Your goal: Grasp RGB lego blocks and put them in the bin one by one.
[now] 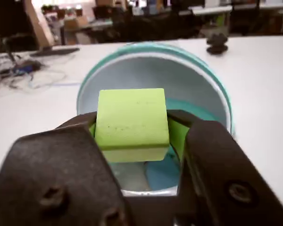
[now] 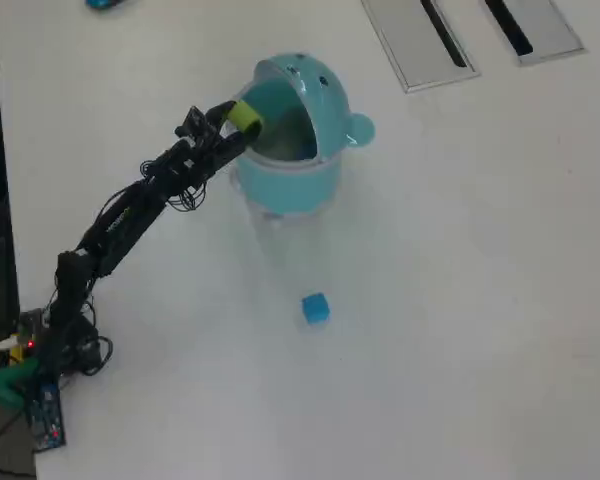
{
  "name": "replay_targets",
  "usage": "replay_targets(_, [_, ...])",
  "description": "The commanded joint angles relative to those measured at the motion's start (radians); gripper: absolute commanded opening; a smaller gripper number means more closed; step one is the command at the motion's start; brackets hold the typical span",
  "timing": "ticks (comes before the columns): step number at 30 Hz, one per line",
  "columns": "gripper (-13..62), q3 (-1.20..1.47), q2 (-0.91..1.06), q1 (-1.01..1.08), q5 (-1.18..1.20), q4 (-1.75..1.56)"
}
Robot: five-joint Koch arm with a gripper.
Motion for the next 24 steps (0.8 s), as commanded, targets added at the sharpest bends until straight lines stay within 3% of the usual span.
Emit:
replay_targets(1, [16.4, -0.089, 0.008, -0.009, 0.0, -0.038])
replay_targets(21, [16.6, -0.27, -0.17, -0.057, 0.023, -0.138])
replay_targets(24, [19.3, -0.261, -0.183, -0.055, 0.015, -0.14])
